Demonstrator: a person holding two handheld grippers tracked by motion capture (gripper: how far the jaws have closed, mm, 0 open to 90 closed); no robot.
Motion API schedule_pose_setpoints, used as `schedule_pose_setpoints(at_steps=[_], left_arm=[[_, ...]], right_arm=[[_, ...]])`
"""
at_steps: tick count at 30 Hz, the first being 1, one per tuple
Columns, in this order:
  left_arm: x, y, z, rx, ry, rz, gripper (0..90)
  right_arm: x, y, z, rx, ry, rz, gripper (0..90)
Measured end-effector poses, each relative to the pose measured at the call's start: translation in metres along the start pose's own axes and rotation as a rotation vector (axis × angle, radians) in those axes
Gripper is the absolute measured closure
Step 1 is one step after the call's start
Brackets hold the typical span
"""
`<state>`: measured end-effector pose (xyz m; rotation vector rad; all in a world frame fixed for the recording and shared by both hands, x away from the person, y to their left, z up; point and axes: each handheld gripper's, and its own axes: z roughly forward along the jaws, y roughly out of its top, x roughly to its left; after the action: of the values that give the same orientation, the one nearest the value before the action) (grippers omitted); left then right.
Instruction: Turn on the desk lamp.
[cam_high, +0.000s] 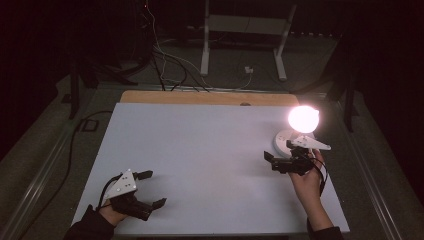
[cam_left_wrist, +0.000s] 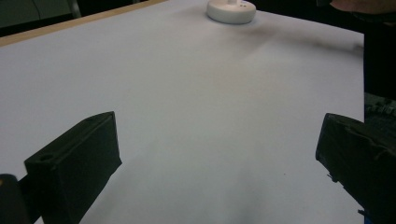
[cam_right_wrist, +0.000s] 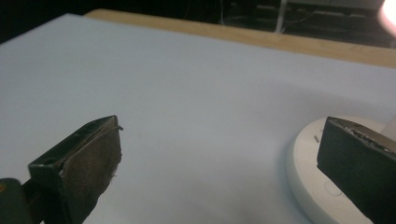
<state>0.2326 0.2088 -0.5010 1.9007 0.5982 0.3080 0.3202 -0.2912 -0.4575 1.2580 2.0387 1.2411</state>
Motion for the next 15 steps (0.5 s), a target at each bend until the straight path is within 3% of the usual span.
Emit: schedule_pose_setpoints(at_steps=[9,15], left_arm=[[0.000,0.000,-0.001,-0.002,0.000,-0.002,0.3],[0.000,0.000,-0.001,0.000,0.000,-0.001,0.3]], right_arm=[[0.006,-0.004,-0.005,0.005,0.016,-0.018,0.0],[0.010,-0.012,-0.011,0.006,0.057,-0.026,0.0]])
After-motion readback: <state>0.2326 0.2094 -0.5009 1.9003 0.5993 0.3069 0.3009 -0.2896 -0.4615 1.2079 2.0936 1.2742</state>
